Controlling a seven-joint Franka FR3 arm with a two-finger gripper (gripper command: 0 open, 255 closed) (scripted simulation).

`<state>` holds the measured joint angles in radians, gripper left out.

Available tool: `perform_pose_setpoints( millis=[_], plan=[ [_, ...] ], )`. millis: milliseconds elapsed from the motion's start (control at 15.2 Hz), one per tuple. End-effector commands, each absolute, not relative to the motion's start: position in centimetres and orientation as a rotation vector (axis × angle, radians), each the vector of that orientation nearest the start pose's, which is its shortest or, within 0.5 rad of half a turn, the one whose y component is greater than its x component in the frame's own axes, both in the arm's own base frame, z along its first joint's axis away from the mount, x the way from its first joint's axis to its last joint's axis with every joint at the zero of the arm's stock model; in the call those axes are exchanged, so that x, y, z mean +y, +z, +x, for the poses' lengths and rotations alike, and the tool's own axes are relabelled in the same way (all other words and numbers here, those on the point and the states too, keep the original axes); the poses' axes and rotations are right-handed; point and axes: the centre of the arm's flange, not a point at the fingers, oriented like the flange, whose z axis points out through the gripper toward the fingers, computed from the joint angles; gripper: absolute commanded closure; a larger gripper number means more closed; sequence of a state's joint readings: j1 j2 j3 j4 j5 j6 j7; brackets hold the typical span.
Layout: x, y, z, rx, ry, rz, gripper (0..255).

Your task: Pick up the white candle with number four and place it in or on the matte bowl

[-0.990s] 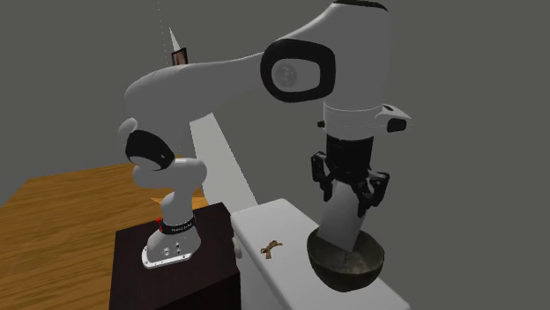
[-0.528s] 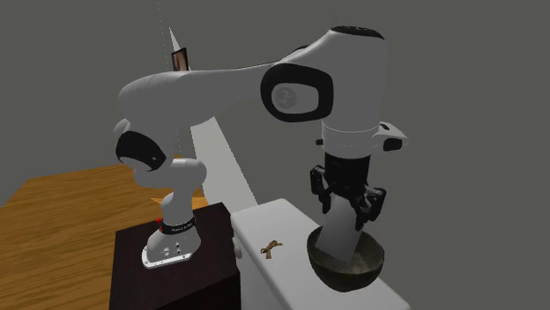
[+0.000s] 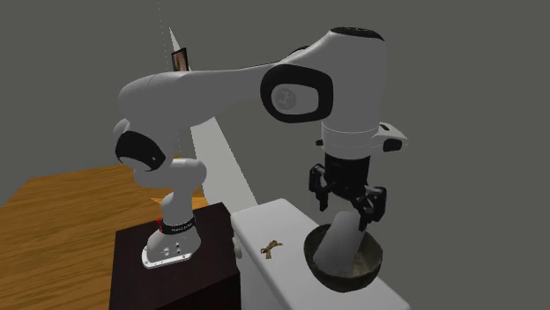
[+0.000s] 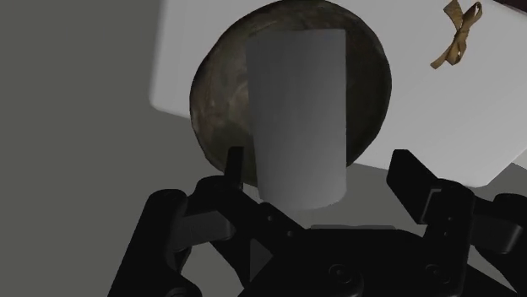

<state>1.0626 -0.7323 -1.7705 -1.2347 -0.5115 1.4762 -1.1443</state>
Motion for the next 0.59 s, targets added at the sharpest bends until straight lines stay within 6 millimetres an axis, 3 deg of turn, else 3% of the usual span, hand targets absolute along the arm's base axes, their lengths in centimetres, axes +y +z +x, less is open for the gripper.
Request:
perform_pose_setpoints(
  millis=[0, 198, 462, 528],
  plan=[
    [-61.2, 56.3, 23.4, -0.436, -0.29, -3.008, 0],
    [-61.2, 56.3, 23.4, -0.436, -0.29, -3.008, 0],
    [-61.7, 61.1, 22.6, -0.436, -0.29, -3.008, 0],
    [-61.7, 61.1, 22.6, -0.436, -0.29, -3.008, 0]
  ],
)
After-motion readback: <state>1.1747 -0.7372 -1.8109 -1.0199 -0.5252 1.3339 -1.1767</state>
